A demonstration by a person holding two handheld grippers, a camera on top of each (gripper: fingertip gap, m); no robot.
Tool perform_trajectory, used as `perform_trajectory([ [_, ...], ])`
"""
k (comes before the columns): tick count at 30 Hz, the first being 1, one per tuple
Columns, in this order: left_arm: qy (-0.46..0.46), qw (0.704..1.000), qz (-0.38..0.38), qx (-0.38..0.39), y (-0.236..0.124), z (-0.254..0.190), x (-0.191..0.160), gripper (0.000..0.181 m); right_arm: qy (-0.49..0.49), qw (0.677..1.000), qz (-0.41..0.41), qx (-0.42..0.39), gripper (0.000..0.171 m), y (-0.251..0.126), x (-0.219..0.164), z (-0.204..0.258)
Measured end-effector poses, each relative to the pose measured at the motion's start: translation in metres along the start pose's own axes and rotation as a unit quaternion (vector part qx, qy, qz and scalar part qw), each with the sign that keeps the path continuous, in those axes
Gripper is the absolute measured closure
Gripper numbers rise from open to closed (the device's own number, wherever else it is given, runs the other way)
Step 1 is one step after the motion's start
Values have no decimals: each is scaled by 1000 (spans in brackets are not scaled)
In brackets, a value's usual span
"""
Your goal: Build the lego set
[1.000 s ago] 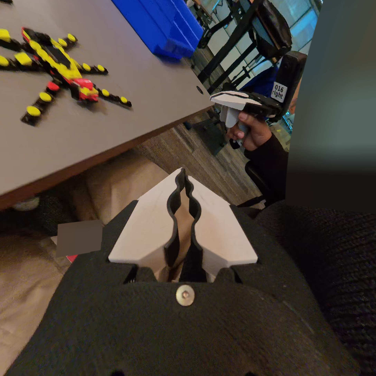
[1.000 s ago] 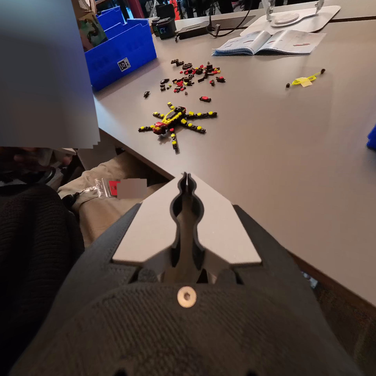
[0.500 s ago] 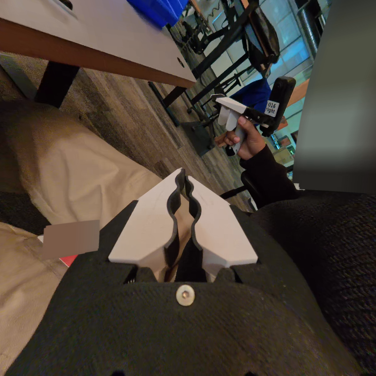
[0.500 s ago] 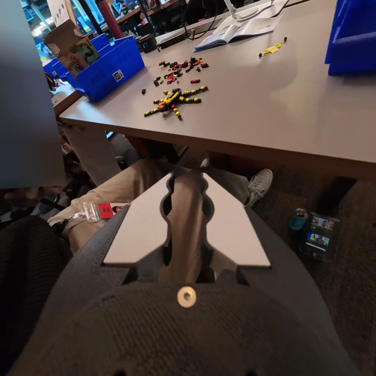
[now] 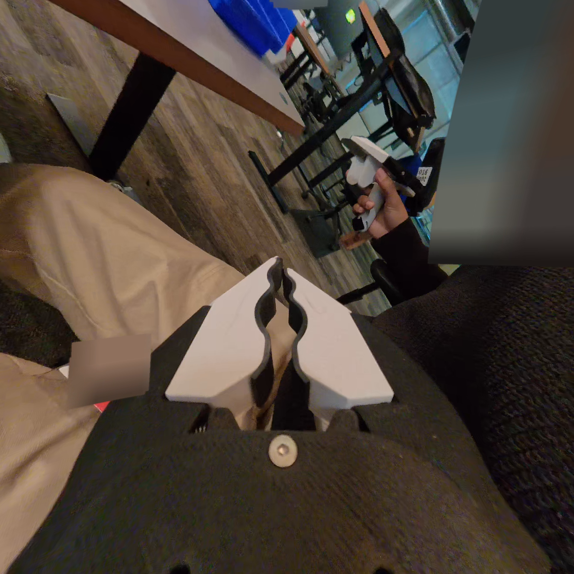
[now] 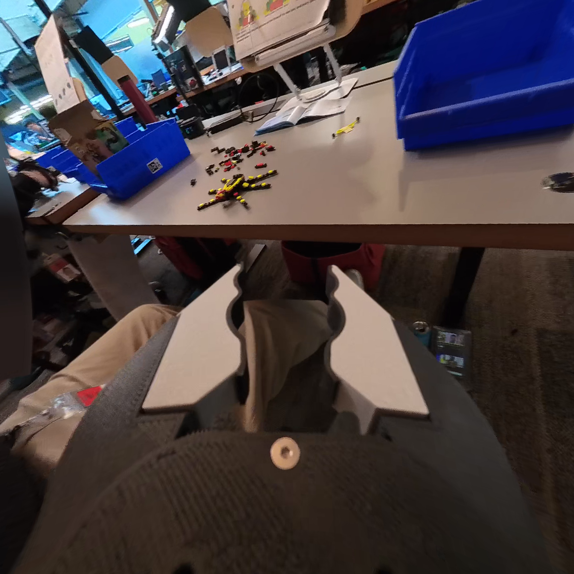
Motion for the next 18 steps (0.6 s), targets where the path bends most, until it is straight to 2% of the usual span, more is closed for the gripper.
perform_trajectory([
  [4, 35, 999, -22, 2, -10, -12, 7, 181, -39, 999, 32, 9, 124, 6, -5, 14],
  [5, 49, 999, -22, 0, -10, -16, 10, 181, -56, 998, 34, 0, 129, 5, -5, 16],
  [7, 67, 998, -18, -1, -5, -22, 12, 181, -90, 994, 39, -42, 153, 2, -5, 14],
  [9, 77, 997, -13, -15, 3, -27, 14, 181, -127, 986, 57, -91, 164, -7, -13, 5],
  [11, 85, 996, -4, -27, 15, -31, 19, 177, -142, 978, 76, -133, 166, -21, -24, -7],
  [13, 100, 995, 6, -14, 31, -30, 24, 160, -122, 976, 81, -161, 155, -34, -34, -22],
  [15, 125, 992, 18, 7, 48, -27, 26, 145, -108, 975, 90, -174, 129, -40, -51, -47],
  [18, 193, 979, 38, 42, 84, -22, 31, 123, -180, 952, 97, -228, 101, -33, -103, -123],
])
Point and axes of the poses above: each gripper's, where its closed fingertips meet, y out along the fingers, x out of its top, z = x × y across the jaws, the point moved 7 cm from there along -y, back along the fingers, and after that the axes turned 5 degrees about -z, right-handed, at the moved point
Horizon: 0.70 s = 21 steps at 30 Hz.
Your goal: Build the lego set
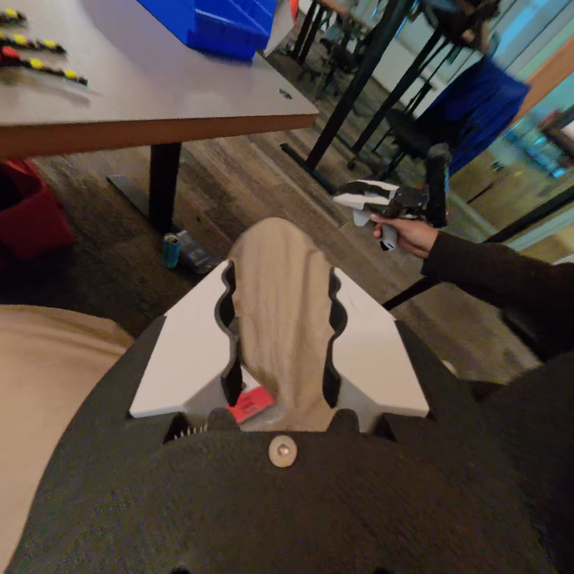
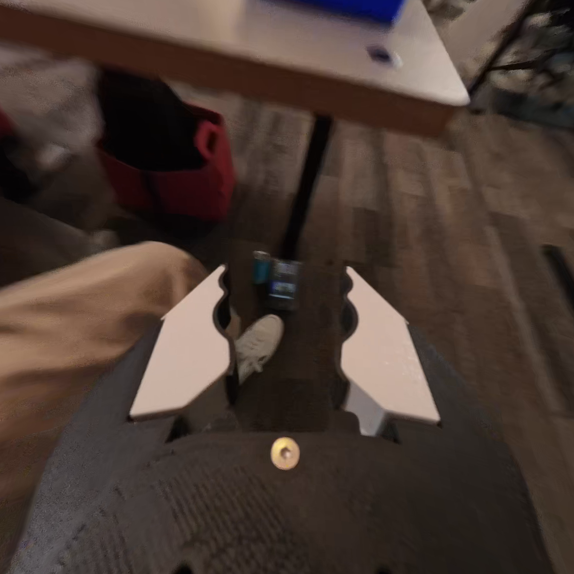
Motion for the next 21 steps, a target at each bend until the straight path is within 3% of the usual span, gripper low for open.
perform_trajectory([
  [4, 124, 991, 38, 21, 85, 9, 32, 108, 25, 993, 89, -79, 111, 101, -121, -70],
  [6, 178, 982, 48, 35, 141, 21, 58, 102, 58, 988, 96, -102, 116, 160, -155, -102],
  [8, 220, 973, 57, 41, 198, 35, 80, 111, 75, 987, 108, -97, 124, 231, -181, -125],
  [10, 252, 962, 77, 65, 249, 52, 95, 118, 100, 985, 141, 16, 112, 311, -209, -129],
  [12, 275, 954, 77, 89, 292, 66, 109, 127, 59, 957, 250, 134, 110, 370, -244, -133],
  [14, 274, 955, 35, 104, 323, 68, 128, 138, 13, 942, 298, 156, 117, 421, -266, -156],
  [16, 252, 962, 8, 103, 347, 68, 144, 137, 45, 953, 275, 121, 128, 473, -277, -183],
  [18, 212, 973, -2, 86, 365, 69, 151, 135, 136, 961, 235, 50, 129, 519, -292, -204],
  [21, 133, 990, 6, 52, 380, 71, 151, 135, 276, 946, 171, -7, 136, 569, -324, -205],
])
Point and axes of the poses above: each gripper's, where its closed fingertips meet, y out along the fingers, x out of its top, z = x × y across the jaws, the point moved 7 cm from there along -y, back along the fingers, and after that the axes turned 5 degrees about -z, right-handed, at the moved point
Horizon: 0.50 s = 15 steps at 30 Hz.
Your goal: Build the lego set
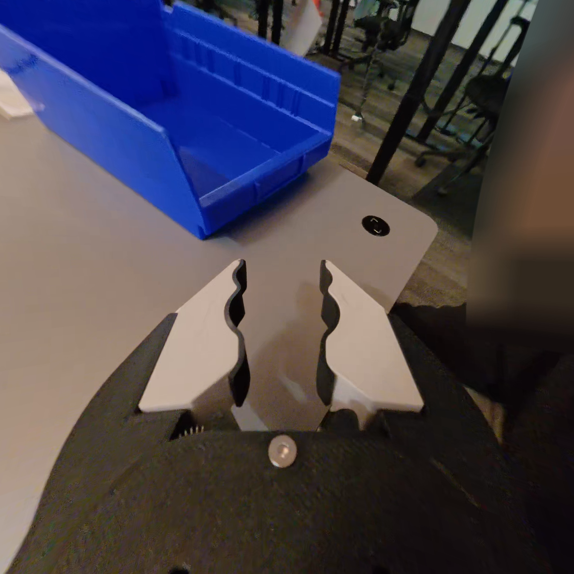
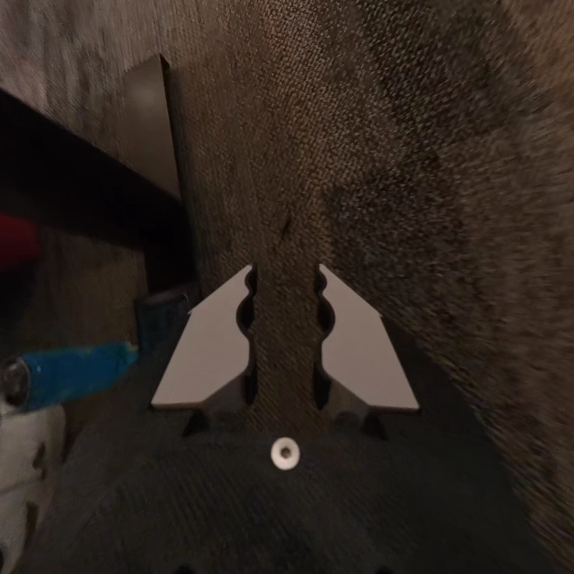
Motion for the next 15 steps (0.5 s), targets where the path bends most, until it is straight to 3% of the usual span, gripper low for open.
perform_trajectory([
  [3, -46, 997, 8, 53, 4, 14, 3, 134, -11, 999, 11, -39, 145, 43, -25, -2],
  [7, -30, 990, 27, 138, 7, 35, 8, 132, -47, 998, 16, -44, 156, 89, -29, 2],
  [13, -13, 978, 79, 193, 18, 49, 9, 130, 19, 999, 38, 11, 135, 143, -35, 11],
  [15, -4, 976, 82, 200, 21, 51, 10, 131, 7, 999, 49, -1, 136, 153, -38, 11],
])
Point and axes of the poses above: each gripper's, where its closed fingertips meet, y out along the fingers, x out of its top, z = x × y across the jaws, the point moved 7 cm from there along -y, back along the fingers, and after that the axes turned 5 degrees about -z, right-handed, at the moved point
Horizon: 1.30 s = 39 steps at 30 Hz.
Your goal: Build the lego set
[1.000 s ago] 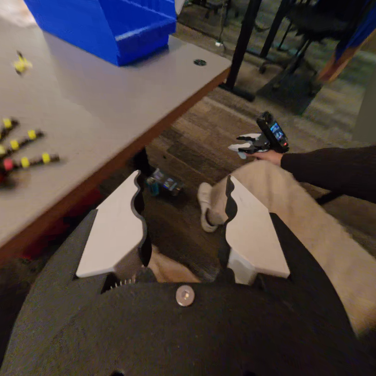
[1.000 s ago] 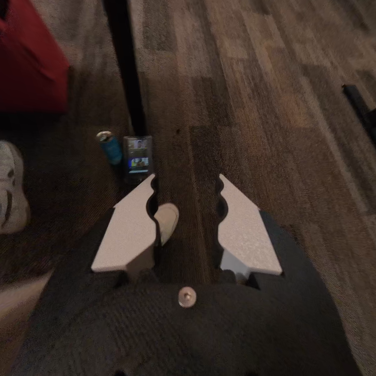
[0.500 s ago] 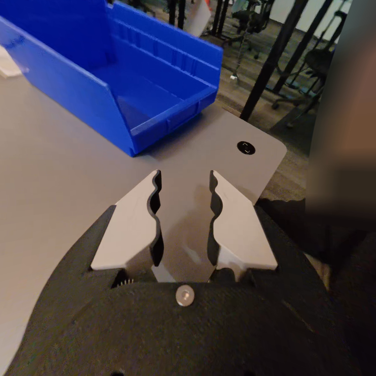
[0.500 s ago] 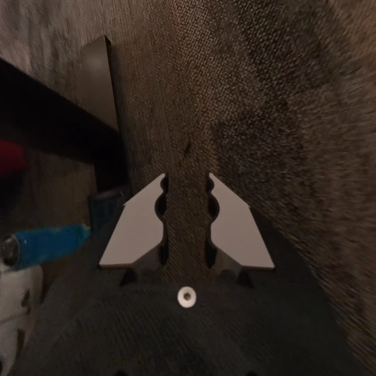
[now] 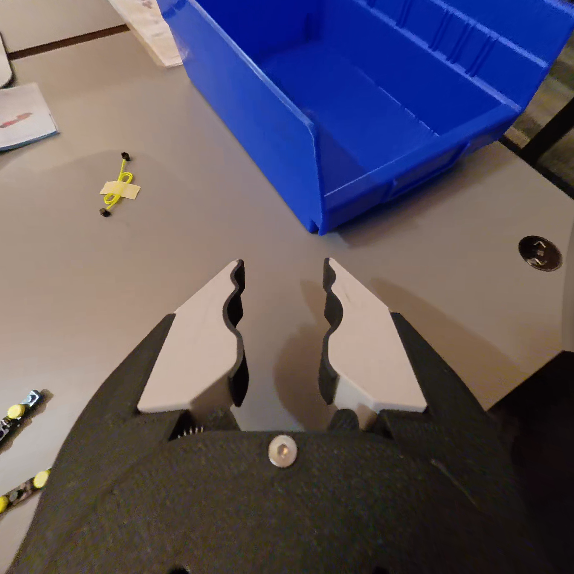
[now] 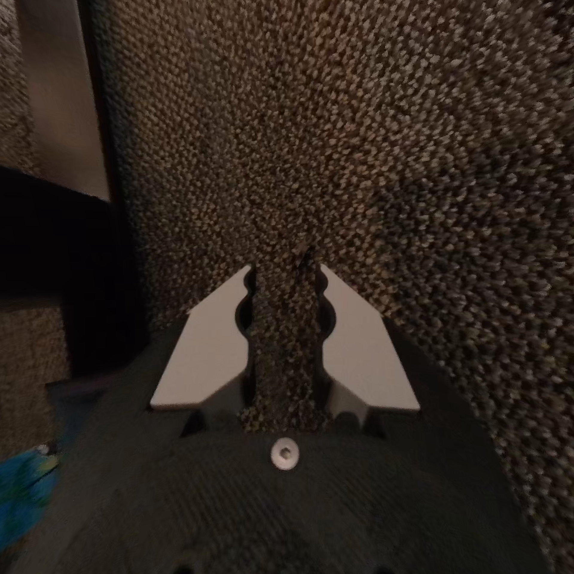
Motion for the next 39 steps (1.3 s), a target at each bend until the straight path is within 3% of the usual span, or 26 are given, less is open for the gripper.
perform_trajectory([
  [15, -51, 999, 3, -1, 18, 11, -10, 130, -69, 997, 14, -31, 164, 17, -1, -8],
  [19, -60, 998, 17, -20, 16, 8, -10, 131, 23, 999, -4, -41, 163, -1, 0, -14],
  [23, -51, 998, -27, -38, -15, 7, -6, 135, 149, 985, -81, -39, 163, -50, 14, -18],
  [26, -73, 995, -49, -50, -56, 14, -14, 136, 233, 954, -186, -27, 163, -115, 45, -13],
  [30, -74, 991, -102, -52, -127, 35, -20, 136, 259, 911, -318, -32, 164, -249, 89, 8],
  [35, -61, 985, -139, -85, -206, 50, -41, 131, 246, 883, -387, -105, 164, -443, 113, 33],
  [39, -79, 989, -50, -118, -254, 65, -89, 106, 149, 852, -480, -146, 164, -630, 139, 71],
])
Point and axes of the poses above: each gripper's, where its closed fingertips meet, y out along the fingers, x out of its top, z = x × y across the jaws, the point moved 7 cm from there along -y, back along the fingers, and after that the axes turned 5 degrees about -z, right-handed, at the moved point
